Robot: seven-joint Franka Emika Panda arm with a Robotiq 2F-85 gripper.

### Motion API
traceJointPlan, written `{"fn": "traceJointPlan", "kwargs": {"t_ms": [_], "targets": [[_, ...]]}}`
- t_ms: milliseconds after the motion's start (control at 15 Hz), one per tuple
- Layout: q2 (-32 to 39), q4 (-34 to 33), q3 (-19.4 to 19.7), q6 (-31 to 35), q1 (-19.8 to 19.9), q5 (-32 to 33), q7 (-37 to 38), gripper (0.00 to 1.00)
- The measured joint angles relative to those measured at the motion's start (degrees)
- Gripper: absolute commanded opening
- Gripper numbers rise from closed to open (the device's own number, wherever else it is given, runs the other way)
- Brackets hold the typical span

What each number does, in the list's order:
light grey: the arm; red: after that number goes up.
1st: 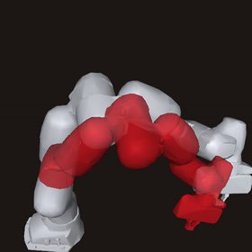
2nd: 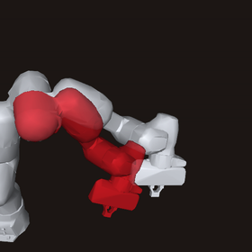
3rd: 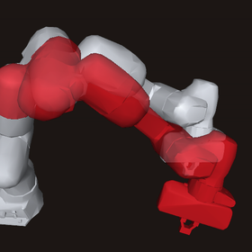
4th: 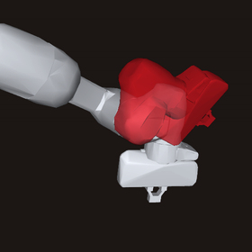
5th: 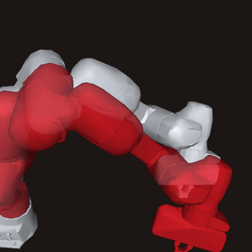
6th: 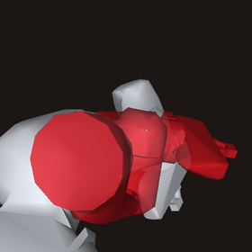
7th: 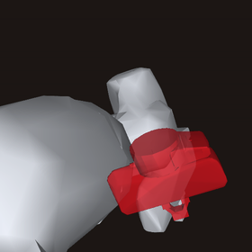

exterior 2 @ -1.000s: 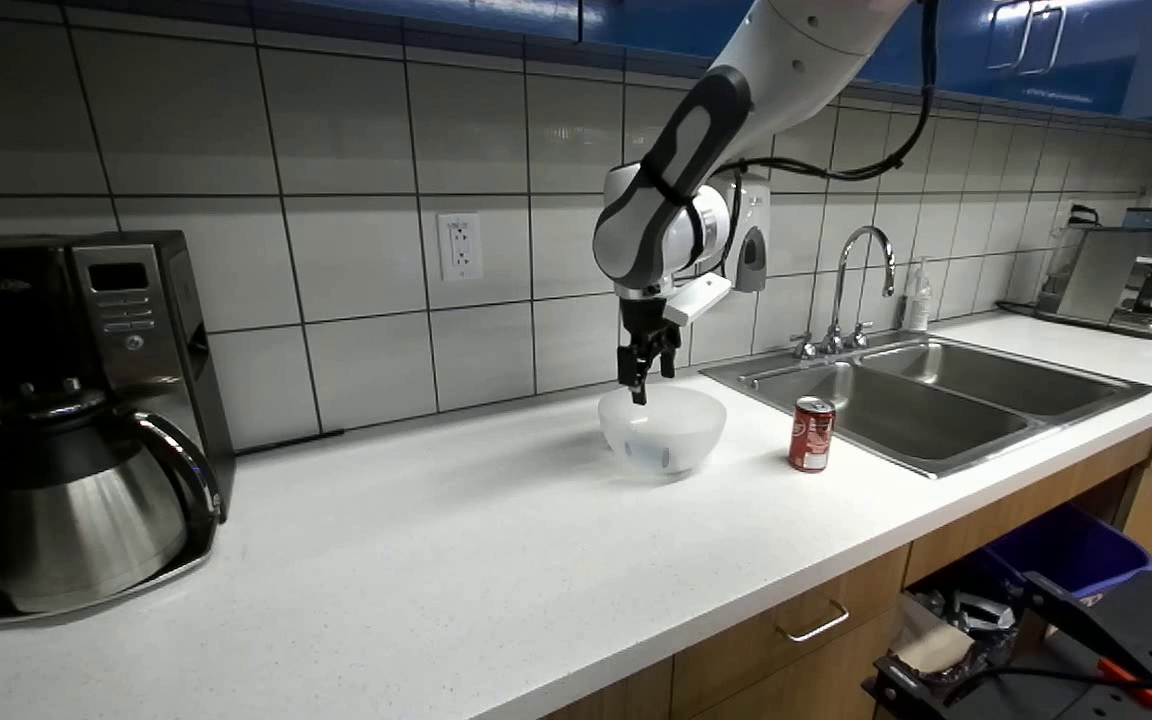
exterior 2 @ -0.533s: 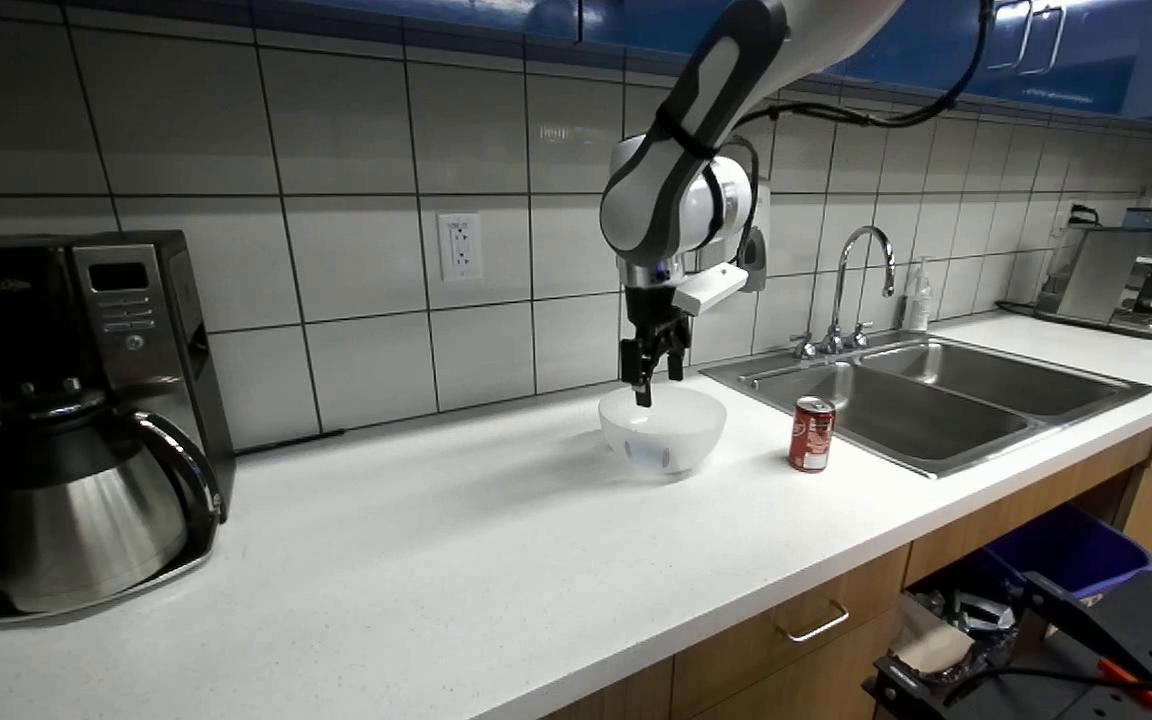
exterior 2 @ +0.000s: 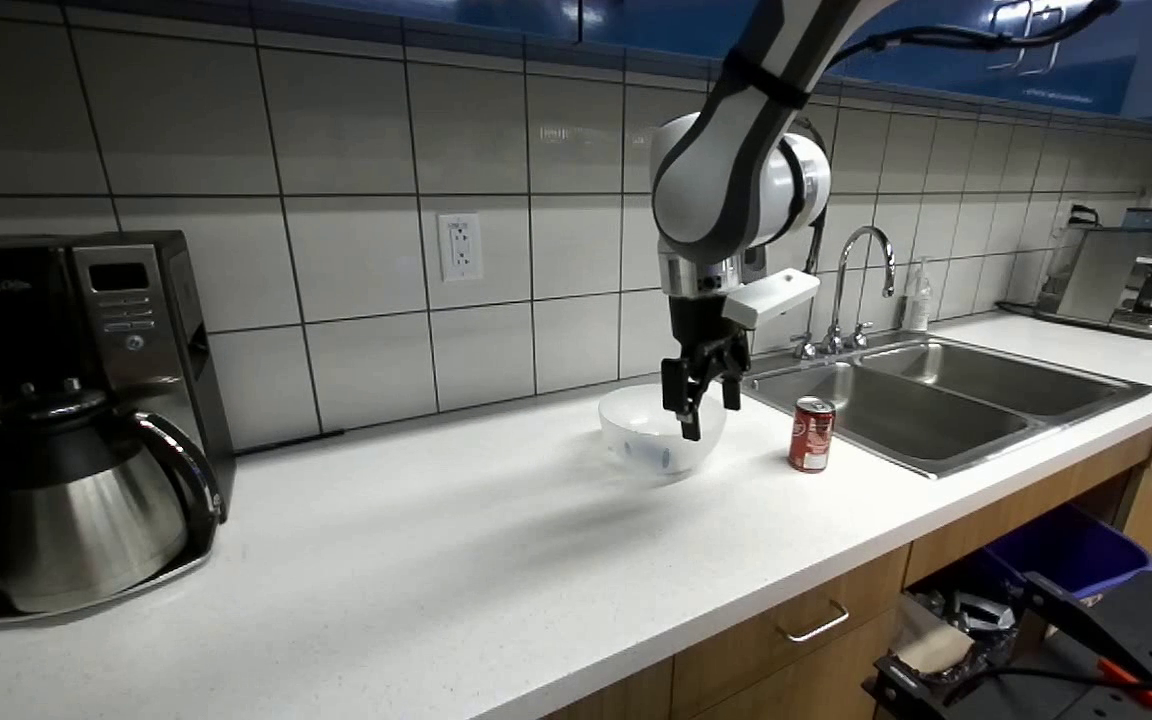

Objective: Put the green packet in the bowl

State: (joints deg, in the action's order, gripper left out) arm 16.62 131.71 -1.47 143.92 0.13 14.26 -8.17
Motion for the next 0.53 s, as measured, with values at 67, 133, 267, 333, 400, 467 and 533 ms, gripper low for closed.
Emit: {"fn": "traceJointPlan", "kwargs": {"t_ms": [67,133,267,333,400,467,533], "targets": [[-1.9,3.3,0.0,0.7,-0.4,0.0,1.6,1.00],[-3.8,6.5,0.0,1.6,-0.8,0.0,3.3,1.00],[-7.6,12.5,0.0,3.0,-1.9,0.0,6.9,1.00],[-9.6,15.4,0.0,3.5,-2.5,0.0,8.6,1.00],[-11.5,18.0,-0.2,3.6,-3.1,-0.2,9.6,1.00],[-13.1,20.1,-0.3,3.6,-3.6,-0.7,10.0,1.00],[-14.4,21.5,-0.4,3.7,-3.9,-0.9,10.2,1.00]]}}
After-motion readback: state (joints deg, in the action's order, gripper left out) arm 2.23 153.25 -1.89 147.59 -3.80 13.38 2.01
